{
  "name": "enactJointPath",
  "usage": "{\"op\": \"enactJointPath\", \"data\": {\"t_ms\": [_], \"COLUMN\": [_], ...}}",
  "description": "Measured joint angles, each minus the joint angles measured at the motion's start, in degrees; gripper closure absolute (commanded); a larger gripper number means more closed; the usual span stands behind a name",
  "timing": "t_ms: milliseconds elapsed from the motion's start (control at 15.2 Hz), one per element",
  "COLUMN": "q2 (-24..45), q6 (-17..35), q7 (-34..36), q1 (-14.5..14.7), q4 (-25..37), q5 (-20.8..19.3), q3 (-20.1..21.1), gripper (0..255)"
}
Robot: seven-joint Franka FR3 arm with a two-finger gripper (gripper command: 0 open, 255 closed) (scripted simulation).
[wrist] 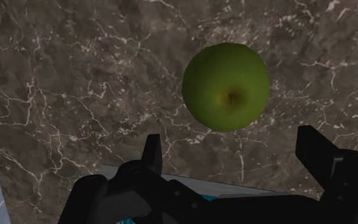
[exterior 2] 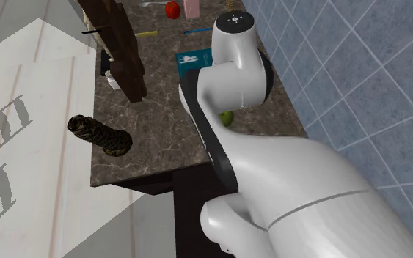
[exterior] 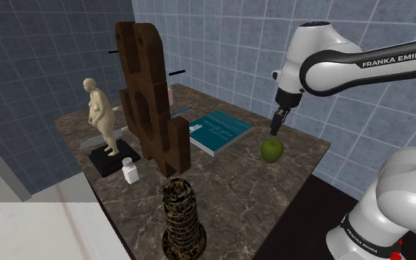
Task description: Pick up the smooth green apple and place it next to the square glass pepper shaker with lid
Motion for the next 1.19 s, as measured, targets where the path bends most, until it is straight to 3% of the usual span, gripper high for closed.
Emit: {"op": "enactJointPath", "data": {"t_ms": [264,462,858,1188], "q2": [3.4,5.6,9.2,9.6], "q6": [10.9,15.6,21.1,21.7], "q7": [-5.8,-7.0,-7.0,-7.1], "q1": [2.6,3.1,3.0,3.0], "q4": [-5.2,-7.1,-8.9,-9.1], "q5": [0.4,0.4,0.1,0.1], "q3": [-2.3,-2.9,-3.1,-3.2], "gripper": [0,0,0,0]}}
